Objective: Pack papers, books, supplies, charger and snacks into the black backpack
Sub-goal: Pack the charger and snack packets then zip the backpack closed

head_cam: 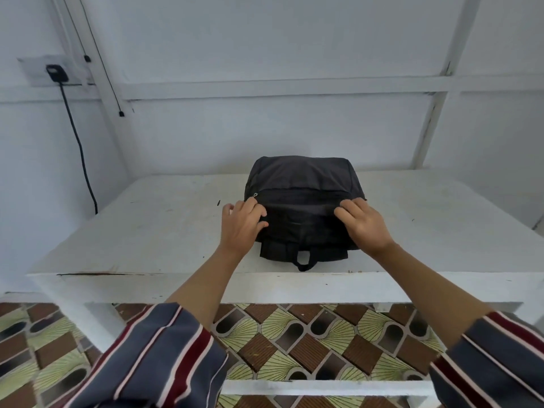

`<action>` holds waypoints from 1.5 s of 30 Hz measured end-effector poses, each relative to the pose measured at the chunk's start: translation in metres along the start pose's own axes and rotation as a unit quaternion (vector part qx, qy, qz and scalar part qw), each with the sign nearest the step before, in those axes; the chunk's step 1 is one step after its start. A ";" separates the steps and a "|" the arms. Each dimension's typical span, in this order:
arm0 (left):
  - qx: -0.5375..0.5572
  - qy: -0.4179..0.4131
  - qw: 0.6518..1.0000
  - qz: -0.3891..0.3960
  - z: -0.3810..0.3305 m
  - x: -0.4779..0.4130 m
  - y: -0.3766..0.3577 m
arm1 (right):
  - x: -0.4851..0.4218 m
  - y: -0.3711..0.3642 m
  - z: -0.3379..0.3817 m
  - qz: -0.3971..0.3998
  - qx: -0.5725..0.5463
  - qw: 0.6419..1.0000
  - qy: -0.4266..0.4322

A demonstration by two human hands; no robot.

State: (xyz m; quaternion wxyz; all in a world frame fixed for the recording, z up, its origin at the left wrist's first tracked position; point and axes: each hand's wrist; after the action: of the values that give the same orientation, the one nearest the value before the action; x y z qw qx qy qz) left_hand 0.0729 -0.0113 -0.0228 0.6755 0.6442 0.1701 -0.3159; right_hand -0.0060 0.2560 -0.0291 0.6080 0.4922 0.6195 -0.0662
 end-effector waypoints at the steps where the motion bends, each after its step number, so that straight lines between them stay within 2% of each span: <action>1: -0.018 -0.016 1.000 -0.013 0.000 0.002 -0.001 | 0.008 0.001 -0.002 0.003 0.003 1.000 0.018; 5: -0.077 -0.089 0.989 -0.088 0.005 0.003 -0.006 | 0.026 0.008 -0.007 0.065 -0.020 0.997 0.034; 9: -0.032 -0.169 0.976 -0.131 0.017 0.011 -0.019 | 0.032 0.013 -0.010 0.091 -0.029 0.994 0.054; 12: 0.011 -0.200 0.976 -0.089 0.027 0.021 -0.026 | 0.044 0.016 -0.015 0.094 -0.047 0.991 0.078; 15: 0.035 -0.212 0.976 -0.013 0.039 0.030 -0.028 | 0.056 0.021 -0.022 0.187 -0.051 0.979 0.064; 17: 0.046 -0.218 0.975 0.009 0.044 0.030 -0.026 | 0.059 0.021 -0.025 0.218 -0.021 0.972 0.084; 19: 0.055 -0.223 0.973 0.027 0.048 0.027 -0.024 | 0.062 0.017 -0.025 0.202 -0.002 0.974 0.106; 23: 0.021 -0.252 0.967 0.041 0.054 0.028 -0.028 | 0.065 0.009 -0.023 0.119 -0.024 0.985 0.121; 26: -0.021 -0.266 0.964 -0.008 0.052 0.028 -0.033 | 0.064 0.007 -0.021 0.104 -0.036 0.989 0.103; 30: 0.000 -0.251 0.966 -0.065 0.043 0.024 -0.036 | 0.056 -0.002 -0.016 0.047 -0.021 0.997 0.062; 37: 0.072 -0.146 0.973 -0.162 0.042 -0.014 -0.031 | 0.012 -0.016 -0.029 -0.077 -0.069 0.992 -0.070; 45: 0.254 -0.033 0.927 -0.275 0.063 -0.158 -0.019 | -0.123 -0.041 -0.104 -0.144 -0.154 0.962 -0.176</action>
State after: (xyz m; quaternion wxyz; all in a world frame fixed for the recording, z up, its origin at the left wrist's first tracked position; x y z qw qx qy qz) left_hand -0.0676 -0.0396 0.0705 0.3808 0.7113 0.2319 -0.5433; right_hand -0.1336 0.2411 0.0767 0.7600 0.2791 0.5694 -0.1427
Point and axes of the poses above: each hand's wrist, its own x-axis away from the middle knuckle, its own y-axis out of the back of the hand, z = x × y, and after that the axes turned 6 degrees about -y, right-handed
